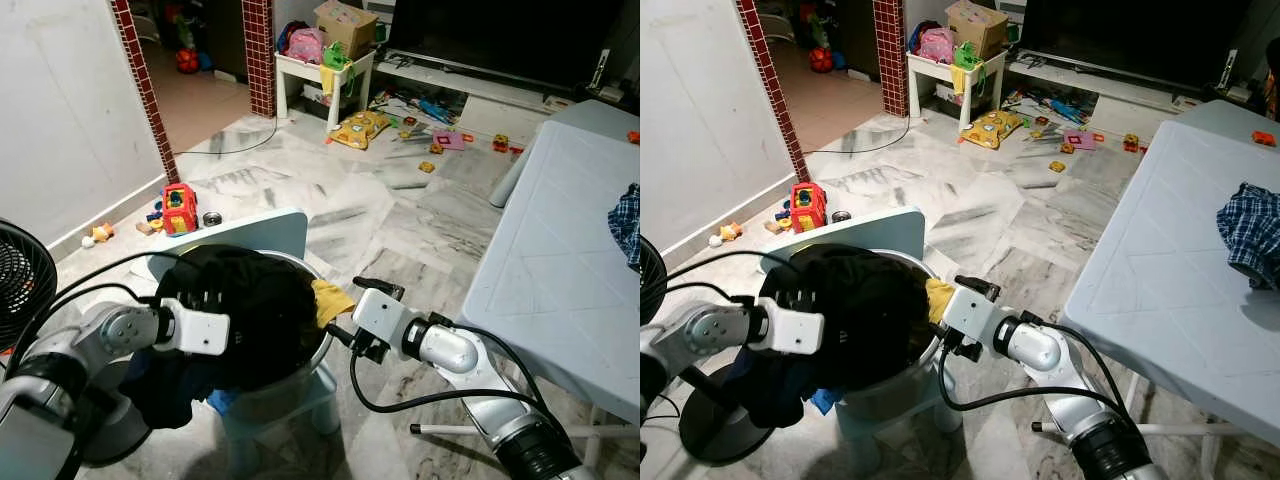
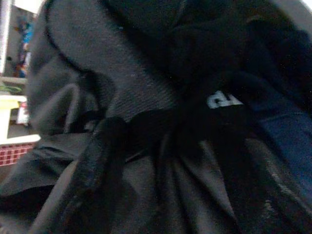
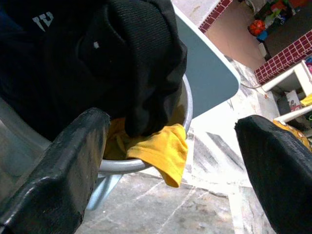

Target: Hang hanger

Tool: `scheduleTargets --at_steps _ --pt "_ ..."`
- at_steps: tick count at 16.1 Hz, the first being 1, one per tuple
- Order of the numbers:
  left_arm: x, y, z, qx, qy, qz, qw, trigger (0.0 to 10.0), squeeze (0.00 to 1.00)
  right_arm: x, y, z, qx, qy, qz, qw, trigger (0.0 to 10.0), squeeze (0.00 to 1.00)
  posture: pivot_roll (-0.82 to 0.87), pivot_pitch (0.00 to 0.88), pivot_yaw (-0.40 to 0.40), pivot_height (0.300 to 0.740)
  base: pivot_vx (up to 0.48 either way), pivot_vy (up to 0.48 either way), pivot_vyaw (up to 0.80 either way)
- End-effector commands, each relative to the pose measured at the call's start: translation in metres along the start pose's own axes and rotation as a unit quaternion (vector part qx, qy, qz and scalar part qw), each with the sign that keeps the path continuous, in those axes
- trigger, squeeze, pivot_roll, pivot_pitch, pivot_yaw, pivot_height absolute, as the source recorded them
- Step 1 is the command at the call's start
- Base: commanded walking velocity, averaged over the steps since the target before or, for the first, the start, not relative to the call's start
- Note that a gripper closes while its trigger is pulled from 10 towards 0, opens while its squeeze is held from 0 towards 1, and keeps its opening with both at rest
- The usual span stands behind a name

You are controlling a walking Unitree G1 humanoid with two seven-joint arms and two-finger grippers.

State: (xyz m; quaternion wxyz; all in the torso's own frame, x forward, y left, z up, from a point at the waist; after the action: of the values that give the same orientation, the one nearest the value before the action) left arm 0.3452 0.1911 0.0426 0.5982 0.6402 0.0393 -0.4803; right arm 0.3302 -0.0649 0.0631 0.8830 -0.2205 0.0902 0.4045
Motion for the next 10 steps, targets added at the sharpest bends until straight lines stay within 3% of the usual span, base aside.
scheduleTargets --at_steps 1,7,10 --pt "0.0 0.003 -0.001 0.009 0.003 0.001 1.0 0.0 0.0 -0.001 -0.001 0.004 -0.003 -0.003 -0.001 1.0 10.0 0.0 -0.12 0.033 -0.009 0.74 0.0 0.0 0.0" --pt "0.001 0.016 -0.006 -0.008 0.017 0.033 0.999 0.0 0.0 0.0 -0.003 0.005 -0.004 -0.004 -0.007 1.0 10.0 0.0 -0.12 0.034 -0.009 0.74 0.0 0.0 0.0" --pt "0.0 0.023 -0.007 -0.038 0.017 0.052 0.998 0.0 0.0 0.001 -0.004 0.005 -0.005 -0.004 -0.009 1.0 10.0 0.0 -0.12 0.033 -0.009 0.74 0.0 0.0 0.0"
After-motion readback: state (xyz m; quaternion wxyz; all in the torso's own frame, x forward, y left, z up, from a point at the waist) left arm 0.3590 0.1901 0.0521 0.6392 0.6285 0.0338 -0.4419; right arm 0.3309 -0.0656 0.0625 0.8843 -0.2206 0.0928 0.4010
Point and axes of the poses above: a point about 5 cm out from each wrist's last joint towards the gripper, its own x axis pointing out of the wrist towards the gripper, its own z axis along the axis of the wrist's last joint, y = z × x, the point moved 6 cm from there along x, pointing out of the wrist towards the gripper, and after that the axes turned 12 degrees about x, right-handed, at the moved point
